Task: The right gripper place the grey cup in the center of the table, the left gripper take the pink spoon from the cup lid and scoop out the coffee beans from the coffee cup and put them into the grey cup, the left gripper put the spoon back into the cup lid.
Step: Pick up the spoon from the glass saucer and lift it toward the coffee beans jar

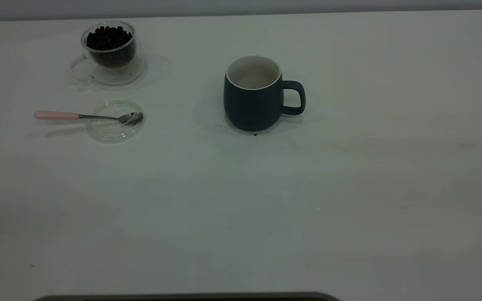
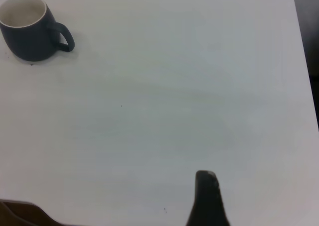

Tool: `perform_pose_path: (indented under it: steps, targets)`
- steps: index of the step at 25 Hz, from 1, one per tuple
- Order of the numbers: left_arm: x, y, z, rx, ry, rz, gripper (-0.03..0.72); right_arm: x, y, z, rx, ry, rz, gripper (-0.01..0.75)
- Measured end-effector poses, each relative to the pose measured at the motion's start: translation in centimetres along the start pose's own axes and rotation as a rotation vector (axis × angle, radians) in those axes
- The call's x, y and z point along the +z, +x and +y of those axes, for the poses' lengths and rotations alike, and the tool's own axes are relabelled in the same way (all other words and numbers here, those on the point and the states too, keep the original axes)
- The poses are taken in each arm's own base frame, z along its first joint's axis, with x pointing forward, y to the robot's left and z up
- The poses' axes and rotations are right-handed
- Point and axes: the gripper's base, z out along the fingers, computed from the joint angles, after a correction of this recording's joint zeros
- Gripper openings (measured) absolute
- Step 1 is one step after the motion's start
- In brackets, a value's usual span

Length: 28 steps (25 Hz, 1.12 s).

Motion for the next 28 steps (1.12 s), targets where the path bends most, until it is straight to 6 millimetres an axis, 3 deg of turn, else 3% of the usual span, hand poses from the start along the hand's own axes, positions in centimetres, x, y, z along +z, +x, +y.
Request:
perform_pose_path:
  steps: [11, 17, 22, 26, 28]
  targets:
    - [0.0, 0.0, 0.0, -0.006, 0.003, 0.000, 0.588, 0.0, 0.0, 0.0, 0.001, 0.002, 0.000, 0.590]
    - [0.2, -0.5, -0.4, -0.135, 0.050, 0.014, 0.588, 0.0, 0.0, 0.0, 0.001, 0.002, 0.000, 0.590]
    - [1.3, -5.2, -0.2, -0.145, 0.038, 0.074, 0.588, 0.0, 0.0, 0.0, 0.001, 0.001, 0.000, 0.590]
    - [4.7, -10.7, 0.1, -0.148, 0.036, 0.159, 0.595, 0.0, 0.0, 0.0, 0.001, 0.001, 0.000, 0.590]
    - [7.4, -13.2, 0.2, -0.142, 0.042, 0.207, 0.625, 0.0, 0.0, 0.0, 0.001, 0.001, 0.000, 0.590]
